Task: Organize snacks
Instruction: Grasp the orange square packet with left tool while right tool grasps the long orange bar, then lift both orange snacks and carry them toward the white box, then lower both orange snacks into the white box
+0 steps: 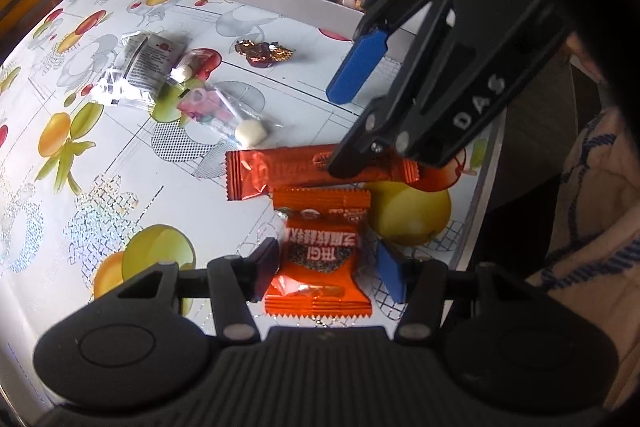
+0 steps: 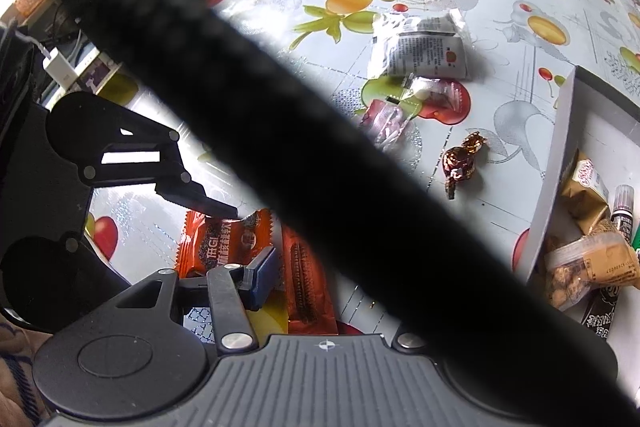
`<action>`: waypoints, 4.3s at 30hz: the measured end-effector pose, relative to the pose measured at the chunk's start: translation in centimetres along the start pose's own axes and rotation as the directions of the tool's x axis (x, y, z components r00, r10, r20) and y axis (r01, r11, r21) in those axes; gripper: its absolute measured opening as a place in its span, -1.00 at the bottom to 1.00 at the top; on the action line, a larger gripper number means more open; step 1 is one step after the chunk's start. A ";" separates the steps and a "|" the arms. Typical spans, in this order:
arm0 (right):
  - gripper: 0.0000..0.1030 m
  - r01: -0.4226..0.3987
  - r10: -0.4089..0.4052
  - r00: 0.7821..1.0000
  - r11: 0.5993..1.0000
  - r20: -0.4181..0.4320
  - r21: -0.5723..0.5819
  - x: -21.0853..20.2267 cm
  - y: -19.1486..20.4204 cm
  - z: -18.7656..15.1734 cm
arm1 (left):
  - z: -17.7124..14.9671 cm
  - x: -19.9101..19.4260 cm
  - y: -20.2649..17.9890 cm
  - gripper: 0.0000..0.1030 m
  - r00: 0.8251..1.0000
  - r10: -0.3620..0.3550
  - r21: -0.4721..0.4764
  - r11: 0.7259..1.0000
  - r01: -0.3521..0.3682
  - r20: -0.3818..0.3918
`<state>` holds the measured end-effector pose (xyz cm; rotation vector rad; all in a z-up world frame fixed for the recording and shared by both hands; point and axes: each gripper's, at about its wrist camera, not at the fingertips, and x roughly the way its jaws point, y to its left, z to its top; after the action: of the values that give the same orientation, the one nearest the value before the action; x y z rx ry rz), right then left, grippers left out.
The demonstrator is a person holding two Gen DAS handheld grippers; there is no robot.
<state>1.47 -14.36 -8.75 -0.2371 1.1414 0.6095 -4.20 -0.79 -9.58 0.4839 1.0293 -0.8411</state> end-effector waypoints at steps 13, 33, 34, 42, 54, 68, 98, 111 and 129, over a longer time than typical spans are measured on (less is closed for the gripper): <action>0.03 0.017 -0.020 0.999 0.995 -0.027 -0.102 1.6 1.7 0.2 | -1.0 -0.6 0.6 -0.27 0.998 0.045 -0.112 0.993 -0.039 0.050; -0.39 0.069 -0.072 0.997 0.968 -0.002 -0.241 1.9 3.3 0.0 | -0.4 -0.9 2.6 -0.28 0.986 0.159 -0.297 0.945 -0.136 0.056; -0.44 0.069 -0.071 0.997 0.967 0.001 -0.244 1.9 3.2 0.0 | -0.3 -0.9 2.7 -0.29 0.985 0.164 -0.316 0.939 -0.138 0.056; -0.57 0.072 -0.069 0.997 0.965 0.019 -0.252 1.7 3.0 -0.1 | 0.0 -1.1 3.3 -0.28 0.981 0.187 -0.393 0.907 -0.152 0.051; -0.57 0.053 -0.044 0.997 0.982 0.056 -0.182 0.2 1.5 0.4 | 0.4 -1.9 4.3 -0.28 0.973 0.223 -0.462 0.870 -0.172 0.058; -0.57 0.058 -0.045 0.990 0.994 0.134 -0.093 -2.2 -0.8 1.6 | 3.0 -2.0 5.4 -0.28 0.965 0.250 -0.464 0.866 -0.188 0.075; -0.57 0.053 -0.063 0.977 0.997 0.204 0.056 -4.9 -5.4 1.8 | 8.0 -2.3 5.5 -0.28 0.956 0.266 -0.476 0.861 -0.180 0.120; -0.57 0.063 -0.083 0.970 0.994 0.227 0.093 -5.9 -6.8 1.3 | 9.8 -1.7 4.7 -0.28 0.959 0.251 -0.440 0.882 -0.170 0.132; -0.57 0.111 -0.157 0.956 0.976 0.249 0.189 -7.7 -9.7 -0.6 | 13.5 -0.3 2.8 -0.28 0.967 0.191 -0.350 0.929 -0.122 0.171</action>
<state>4.36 -25.12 -3.27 -0.0807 0.9069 0.4037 5.36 -8.50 -3.25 0.1803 0.9087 -0.5422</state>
